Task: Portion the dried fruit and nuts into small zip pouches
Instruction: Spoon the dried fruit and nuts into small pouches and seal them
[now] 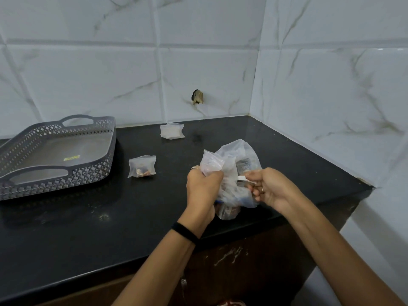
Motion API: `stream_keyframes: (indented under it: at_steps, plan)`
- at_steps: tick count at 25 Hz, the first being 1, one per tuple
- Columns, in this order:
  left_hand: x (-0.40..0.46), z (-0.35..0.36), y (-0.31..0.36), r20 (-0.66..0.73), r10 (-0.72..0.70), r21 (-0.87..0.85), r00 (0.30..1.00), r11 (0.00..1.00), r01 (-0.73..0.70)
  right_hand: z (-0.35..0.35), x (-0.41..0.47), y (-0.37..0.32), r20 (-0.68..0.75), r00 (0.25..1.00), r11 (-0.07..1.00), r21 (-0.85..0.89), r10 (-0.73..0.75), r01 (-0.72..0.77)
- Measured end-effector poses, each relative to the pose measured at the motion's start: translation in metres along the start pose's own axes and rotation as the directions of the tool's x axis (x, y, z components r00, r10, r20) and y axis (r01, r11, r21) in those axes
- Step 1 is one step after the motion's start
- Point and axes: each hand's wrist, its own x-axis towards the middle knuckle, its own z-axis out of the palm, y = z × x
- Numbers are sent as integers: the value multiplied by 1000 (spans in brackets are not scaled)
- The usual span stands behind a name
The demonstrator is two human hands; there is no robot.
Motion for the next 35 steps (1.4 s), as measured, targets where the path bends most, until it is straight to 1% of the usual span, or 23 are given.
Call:
stream_keyframes:
  at_steps: [2,3,6,8,14,18,20,22,24,27,30,32,35]
  plan:
    - [0,2,2,17,-18,-34,1000,999,18,-2,1,6,24,999,987,149,48,-51]
    - [0,0,2,3,-29,-49,1000,998,29,-3,1,7,39,997,977,202,63,-69]
    - [4,-9,0,-77,-53,-51,996,997,49,-1,0,8,66,996,954,289,68,-84]
    - [7,-15,-2,-85,-46,-21,995,999,44,1,-2,7,53,997,958,281,50,-63]
    - [11,-27,-5,-58,30,92,998,995,-24,-10,-16,2,-5,999,986,160,-43,43]
    - [8,-33,-1,-33,116,209,993,972,-106,-15,-25,0,1,998,982,179,-69,68]
    - [8,-37,2,-4,182,301,983,938,-173,-15,-29,-3,9,996,971,223,-86,82]
    - [8,-40,4,35,258,411,966,877,-249,-15,-34,-9,21,991,953,276,-134,123]
    - [10,-43,6,69,302,478,951,827,-297,-14,-40,-17,42,981,935,311,-190,168]
    - [12,-45,9,98,311,523,945,792,-315,-6,-51,-28,99,964,925,320,-246,203]
    - [11,-45,10,98,324,566,941,760,-320,6,-59,-33,158,953,932,301,-258,203]
    - [9,-45,10,84,325,562,942,765,-314,13,-61,-32,176,951,938,285,-255,199]
    - [6,-44,10,68,309,519,949,801,-298,17,-60,-30,168,955,946,258,-245,198]
